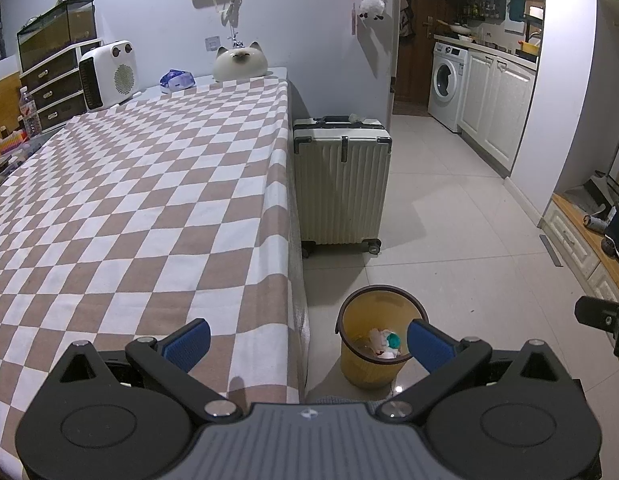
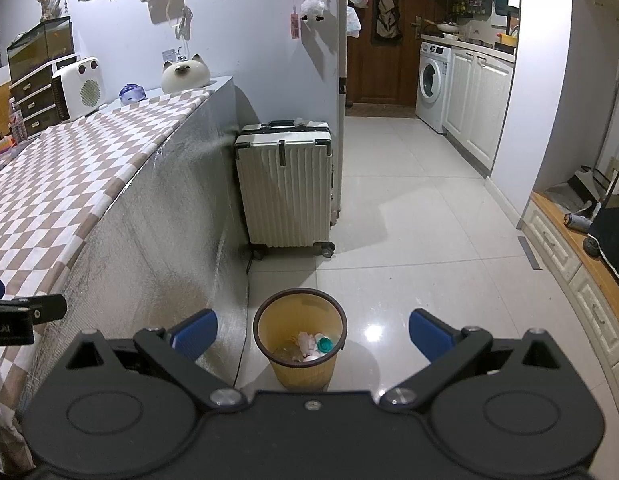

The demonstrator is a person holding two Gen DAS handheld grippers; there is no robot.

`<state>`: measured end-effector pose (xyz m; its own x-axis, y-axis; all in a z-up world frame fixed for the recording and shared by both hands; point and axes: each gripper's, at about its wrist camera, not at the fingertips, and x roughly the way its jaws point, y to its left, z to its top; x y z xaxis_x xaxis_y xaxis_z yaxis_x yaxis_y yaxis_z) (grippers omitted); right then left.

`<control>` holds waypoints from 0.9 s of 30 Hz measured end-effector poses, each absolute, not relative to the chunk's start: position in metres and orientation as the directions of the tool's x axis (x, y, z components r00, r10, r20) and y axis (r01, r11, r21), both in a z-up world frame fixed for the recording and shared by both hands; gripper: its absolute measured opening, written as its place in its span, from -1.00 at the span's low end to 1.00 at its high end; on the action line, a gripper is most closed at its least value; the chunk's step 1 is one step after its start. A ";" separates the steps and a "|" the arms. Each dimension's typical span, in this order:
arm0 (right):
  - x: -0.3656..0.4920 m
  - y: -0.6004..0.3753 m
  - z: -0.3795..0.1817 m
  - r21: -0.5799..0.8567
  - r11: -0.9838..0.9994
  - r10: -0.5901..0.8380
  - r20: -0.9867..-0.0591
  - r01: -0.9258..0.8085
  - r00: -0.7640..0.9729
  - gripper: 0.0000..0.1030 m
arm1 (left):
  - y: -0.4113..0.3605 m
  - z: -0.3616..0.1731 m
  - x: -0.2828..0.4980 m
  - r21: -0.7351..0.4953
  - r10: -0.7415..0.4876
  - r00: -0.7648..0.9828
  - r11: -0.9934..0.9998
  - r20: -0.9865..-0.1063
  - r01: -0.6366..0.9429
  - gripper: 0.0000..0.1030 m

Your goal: Collect trash

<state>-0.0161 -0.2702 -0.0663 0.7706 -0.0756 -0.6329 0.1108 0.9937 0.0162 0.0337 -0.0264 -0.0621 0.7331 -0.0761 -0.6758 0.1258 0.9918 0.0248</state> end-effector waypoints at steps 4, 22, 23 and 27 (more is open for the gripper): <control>-0.016 -0.271 -0.066 0.016 0.994 -0.075 -0.634 0.110 0.770 1.00 | -0.027 -0.063 0.034 0.024 -0.075 0.732 0.992 -0.678 0.125 1.00; -0.015 -0.273 -0.069 0.016 0.994 -0.075 -0.638 0.110 0.766 1.00 | -0.028 -0.063 0.033 0.024 -0.075 0.731 0.992 -0.678 0.123 1.00; -0.015 -0.273 -0.070 0.015 0.994 -0.076 -0.638 0.111 0.766 1.00 | -0.029 -0.063 0.033 0.023 -0.075 0.731 0.992 -0.678 0.123 1.00; -0.015 -0.273 -0.070 0.016 0.994 -0.074 -0.638 0.109 0.766 1.00 | -0.028 -0.063 0.033 0.023 -0.075 0.731 0.992 -0.678 0.124 1.00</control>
<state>-0.0154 -0.2730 -0.0701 0.7664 -0.0739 -0.6381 0.1091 0.9939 0.0160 0.0334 -0.0284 -0.0634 0.7313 -0.0751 -0.6779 0.1236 0.9921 0.0234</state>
